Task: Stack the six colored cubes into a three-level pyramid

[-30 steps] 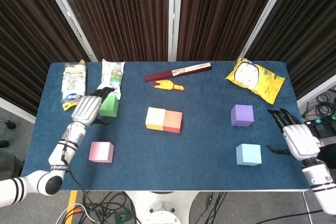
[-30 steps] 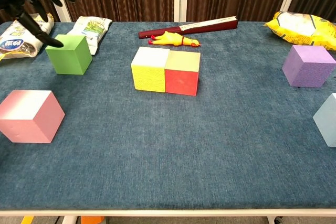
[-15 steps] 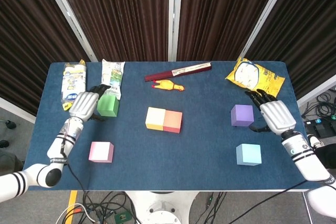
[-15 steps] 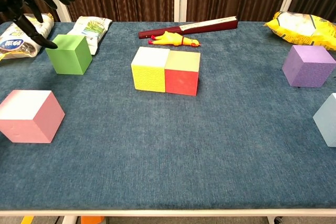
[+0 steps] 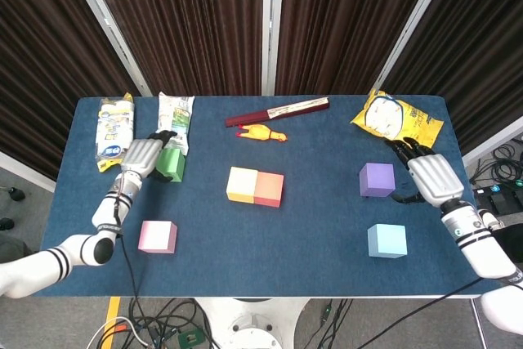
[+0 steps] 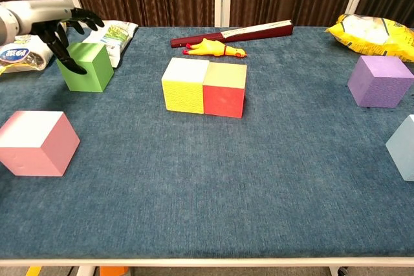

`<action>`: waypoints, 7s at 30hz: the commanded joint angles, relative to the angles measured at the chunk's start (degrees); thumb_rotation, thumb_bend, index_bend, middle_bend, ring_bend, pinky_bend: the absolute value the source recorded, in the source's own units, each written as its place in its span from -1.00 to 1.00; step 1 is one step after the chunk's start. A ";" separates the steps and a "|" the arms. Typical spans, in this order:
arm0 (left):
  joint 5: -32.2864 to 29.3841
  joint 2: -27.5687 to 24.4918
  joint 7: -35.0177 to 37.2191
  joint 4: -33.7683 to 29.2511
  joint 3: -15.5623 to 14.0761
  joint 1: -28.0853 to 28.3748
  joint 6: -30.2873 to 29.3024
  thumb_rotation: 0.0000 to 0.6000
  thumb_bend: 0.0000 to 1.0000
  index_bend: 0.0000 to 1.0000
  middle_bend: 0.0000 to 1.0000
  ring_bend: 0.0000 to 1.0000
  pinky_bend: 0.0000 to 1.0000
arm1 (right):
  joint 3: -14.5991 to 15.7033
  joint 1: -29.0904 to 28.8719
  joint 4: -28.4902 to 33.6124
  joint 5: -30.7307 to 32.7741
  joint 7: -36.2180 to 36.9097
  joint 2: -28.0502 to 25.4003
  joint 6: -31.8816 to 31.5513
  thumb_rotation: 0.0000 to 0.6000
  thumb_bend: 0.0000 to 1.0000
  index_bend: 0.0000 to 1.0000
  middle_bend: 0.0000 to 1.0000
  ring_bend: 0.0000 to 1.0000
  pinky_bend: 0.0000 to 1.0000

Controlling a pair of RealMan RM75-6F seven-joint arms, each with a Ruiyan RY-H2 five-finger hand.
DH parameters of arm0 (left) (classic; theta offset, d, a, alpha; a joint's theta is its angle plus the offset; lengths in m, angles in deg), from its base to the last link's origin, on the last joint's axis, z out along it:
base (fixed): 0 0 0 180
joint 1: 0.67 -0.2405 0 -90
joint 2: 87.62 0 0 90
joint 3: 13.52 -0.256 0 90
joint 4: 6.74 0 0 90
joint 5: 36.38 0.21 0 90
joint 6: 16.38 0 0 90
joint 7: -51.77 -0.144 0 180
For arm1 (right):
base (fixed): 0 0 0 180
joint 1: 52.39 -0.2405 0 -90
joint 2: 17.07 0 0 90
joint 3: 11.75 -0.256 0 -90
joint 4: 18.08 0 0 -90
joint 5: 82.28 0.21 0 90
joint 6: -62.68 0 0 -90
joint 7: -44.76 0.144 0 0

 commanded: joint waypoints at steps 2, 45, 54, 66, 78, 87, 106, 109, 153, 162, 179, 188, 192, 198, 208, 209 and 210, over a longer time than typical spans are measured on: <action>-1.14 0.66 -0.56 1.18 -0.29 0.35 1.20 1.00 -0.88 -0.71 -0.76 -0.74 -0.33 | 0.33 0.16 -0.34 0.10 0.48 0.00 -0.32 1.00 -0.89 -1.00 -0.82 -0.91 -0.62; 1.58 5.26 -6.27 -6.13 0.15 4.66 -2.52 1.00 -0.58 -0.14 -0.07 -0.12 0.20 | 2.40 2.39 -0.62 0.02 2.79 -1.52 -4.43 1.00 -0.89 -1.00 -0.82 -0.90 -0.62; -1.87 6.79 -9.33 -6.05 0.35 5.28 -3.76 1.00 -0.58 -0.16 -0.08 -0.13 0.20 | 2.64 2.27 -1.45 0.04 3.37 -0.99 -4.03 1.00 -0.89 -1.00 -0.82 -0.90 -0.62; -4.78 7.55 -10.76 -7.32 1.16 6.02 -4.27 1.00 -0.58 -0.17 -0.09 -0.13 0.19 | 2.71 2.20 -1.80 0.15 3.33 -0.85 -3.98 1.00 -0.89 -1.00 -0.82 -0.90 -0.62; -6.37 8.30 -12.69 -7.56 0.78 6.39 -5.49 1.00 -0.58 -0.17 -0.10 -0.13 0.17 | 2.91 2.25 -2.33 0.10 3.82 -0.70 -3.89 1.00 -0.89 -1.00 -0.82 -0.90 -0.62; -6.39 8.31 -14.06 -8.79 0.45 6.36 -6.71 1.00 -0.58 -0.18 -0.10 -0.13 0.17 | 3.00 2.26 -2.60 -0.02 4.21 -0.55 -3.92 1.00 -0.89 -1.00 -0.82 -0.90 -0.62; -8.27 9.06 -15.98 -8.59 0.28 7.03 -6.48 1.00 -0.67 -0.43 -0.29 -0.21 0.13 | 3.13 2.37 -2.92 0.09 4.53 -0.52 -3.84 1.00 -0.88 -1.00 -0.82 -0.90 -0.62; -8.46 9.09 -16.12 -8.64 0.26 7.02 -6.63 1.00 -0.69 -0.49 -0.33 -0.23 0.13 | 3.10 2.41 -2.87 0.19 4.53 -0.55 -3.88 1.00 -0.88 -1.00 -0.82 -0.90 -0.62; 4.32 -15.51 -1.50 -26.38 -5.62 -8.40 -12.60 1.00 -0.74 -0.71 -0.66 -0.63 -0.23 | 3.33 5.75 -2.41 -0.75 7.71 -2.38 -8.86 1.00 -0.87 -1.00 -0.82 -0.90 -0.62; 14.08 -19.31 5.68 -30.54 -10.72 -16.89 -17.35 1.00 -0.74 -0.67 -0.63 -0.63 -0.23 | 2.91 5.98 -3.17 -0.10 7.98 -2.44 -8.81 1.00 -0.86 -1.00 -0.82 -0.90 -0.62; 18.90 -21.29 5.23 -36.93 -13.80 -20.71 -16.53 1.00 -0.74 -0.76 -0.66 -0.63 -0.23 | 2.61 5.74 -2.38 0.25 7.17 -2.70 -8.02 1.00 -0.86 -1.00 -0.82 -0.90 -0.62; 17.96 -21.11 2.19 -38.60 -14.02 -20.54 -14.85 1.00 -0.74 -0.83 -0.84 -0.82 -0.34 | 2.78 6.30 -1.95 0.10 7.15 -2.93 -8.50 1.00 -0.86 -1.00 -0.82 -0.90 -0.62; 18.73 -21.57 2.11 -39.72 -14.22 -21.22 -15.37 1.00 -0.74 -0.83 -0.84 -0.82 -0.34 | 2.74 6.45 -1.89 0.08 7.24 -2.95 -8.69 1.00 -0.86 -1.00 -0.82 -0.90 -0.62; 17.39 -19.15 -1.05 -37.91 -13.96 -20.92 -14.97 1.00 -0.74 -0.83 -0.84 -0.82 -0.34 | 2.83 6.42 -2.01 -0.21 7.36 -2.73 -8.58 1.00 -0.87 -1.00 -0.82 -0.90 -0.62; 15.56 -14.50 -4.05 -35.02 -12.61 -20.65 -15.66 1.00 -0.77 -0.58 -0.68 -0.75 -0.33 | 2.83 6.60 -2.00 -0.26 7.41 -2.56 -8.74 1.00 -0.87 -1.00 -0.82 -0.90 -0.62; 15.34 -14.24 -4.31 -34.83 -12.56 -20.62 -15.61 1.00 -0.77 -0.56 -0.65 -0.72 -0.33 | 2.85 6.63 -2.00 -0.26 7.40 -2.53 -8.75 1.00 -0.86 -1.00 -0.82 -0.90 -0.62; 15.21 -14.05 -4.62 -34.69 -12.46 -20.70 -15.91 1.00 -0.77 -0.52 -0.61 -0.67 -0.32 | 2.85 6.66 -2.01 -0.25 7.43 -2.52 -8.76 1.00 -0.86 -1.00 -0.82 -0.90 -0.62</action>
